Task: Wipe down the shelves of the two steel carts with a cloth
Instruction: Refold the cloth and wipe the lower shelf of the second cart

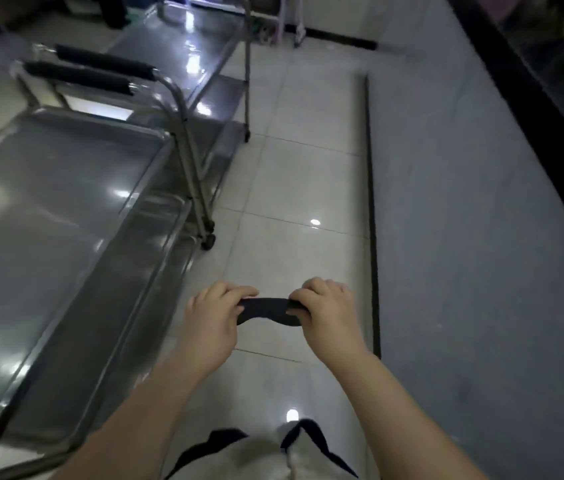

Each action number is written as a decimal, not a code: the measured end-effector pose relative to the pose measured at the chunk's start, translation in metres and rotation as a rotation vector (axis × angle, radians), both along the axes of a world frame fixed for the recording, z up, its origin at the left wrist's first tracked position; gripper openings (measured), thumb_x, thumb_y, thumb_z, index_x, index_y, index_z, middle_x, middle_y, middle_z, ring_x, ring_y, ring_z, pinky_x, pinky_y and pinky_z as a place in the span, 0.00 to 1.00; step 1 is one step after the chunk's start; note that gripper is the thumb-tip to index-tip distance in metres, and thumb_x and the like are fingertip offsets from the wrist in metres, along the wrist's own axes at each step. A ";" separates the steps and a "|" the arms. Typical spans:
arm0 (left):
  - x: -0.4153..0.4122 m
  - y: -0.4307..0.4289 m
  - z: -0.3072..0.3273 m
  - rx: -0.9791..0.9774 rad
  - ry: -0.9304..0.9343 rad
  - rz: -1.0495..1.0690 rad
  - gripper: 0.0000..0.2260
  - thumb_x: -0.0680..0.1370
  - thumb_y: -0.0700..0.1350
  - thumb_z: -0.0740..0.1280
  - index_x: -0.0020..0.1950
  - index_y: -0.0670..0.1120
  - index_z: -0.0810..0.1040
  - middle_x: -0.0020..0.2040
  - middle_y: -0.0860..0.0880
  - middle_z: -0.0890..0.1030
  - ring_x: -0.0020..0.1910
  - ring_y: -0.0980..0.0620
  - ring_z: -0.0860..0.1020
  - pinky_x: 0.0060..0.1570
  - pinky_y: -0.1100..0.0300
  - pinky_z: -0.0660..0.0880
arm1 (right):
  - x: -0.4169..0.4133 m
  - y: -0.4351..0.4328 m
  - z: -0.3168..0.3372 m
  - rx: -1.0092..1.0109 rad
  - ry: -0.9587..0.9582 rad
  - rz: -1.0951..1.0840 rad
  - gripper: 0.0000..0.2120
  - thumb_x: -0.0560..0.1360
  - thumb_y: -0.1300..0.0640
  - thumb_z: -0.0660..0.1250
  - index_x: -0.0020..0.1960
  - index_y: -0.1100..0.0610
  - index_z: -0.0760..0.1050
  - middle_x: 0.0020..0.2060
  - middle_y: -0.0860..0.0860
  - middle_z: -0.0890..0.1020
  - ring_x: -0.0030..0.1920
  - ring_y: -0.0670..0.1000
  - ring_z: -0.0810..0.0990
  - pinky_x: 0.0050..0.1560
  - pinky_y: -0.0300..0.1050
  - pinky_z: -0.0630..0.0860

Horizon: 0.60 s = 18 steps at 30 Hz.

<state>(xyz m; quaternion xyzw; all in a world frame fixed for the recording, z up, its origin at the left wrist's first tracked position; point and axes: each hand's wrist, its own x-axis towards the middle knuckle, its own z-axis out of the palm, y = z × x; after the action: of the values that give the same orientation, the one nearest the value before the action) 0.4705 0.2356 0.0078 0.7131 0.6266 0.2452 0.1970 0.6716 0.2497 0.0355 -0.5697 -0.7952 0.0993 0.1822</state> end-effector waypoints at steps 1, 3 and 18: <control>0.001 0.002 0.000 -0.015 -0.052 0.092 0.17 0.75 0.34 0.65 0.59 0.51 0.79 0.50 0.51 0.77 0.51 0.46 0.76 0.51 0.50 0.71 | -0.001 0.019 -0.001 -0.006 0.005 0.075 0.05 0.68 0.61 0.76 0.42 0.55 0.82 0.38 0.50 0.80 0.37 0.55 0.77 0.47 0.47 0.68; 0.001 0.009 0.000 -0.049 -0.084 0.253 0.15 0.77 0.36 0.63 0.60 0.49 0.79 0.51 0.50 0.78 0.52 0.46 0.77 0.53 0.49 0.72 | -0.007 0.057 -0.004 -0.047 0.000 0.230 0.05 0.71 0.63 0.73 0.45 0.55 0.82 0.40 0.50 0.81 0.40 0.55 0.78 0.52 0.47 0.67; -0.093 0.125 -0.032 -0.067 -0.310 0.590 0.21 0.77 0.34 0.66 0.55 0.62 0.77 0.48 0.61 0.76 0.49 0.62 0.76 0.48 0.68 0.71 | -0.129 0.265 -0.039 -0.232 -0.039 0.755 0.11 0.79 0.62 0.63 0.57 0.55 0.80 0.53 0.51 0.79 0.55 0.53 0.75 0.52 0.44 0.62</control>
<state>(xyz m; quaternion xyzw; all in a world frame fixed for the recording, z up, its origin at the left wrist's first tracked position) 0.3779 0.3602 -0.0247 0.4480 0.7764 0.3765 0.2340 0.5430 0.5150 -0.0033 -0.2559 -0.9356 0.2378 0.0521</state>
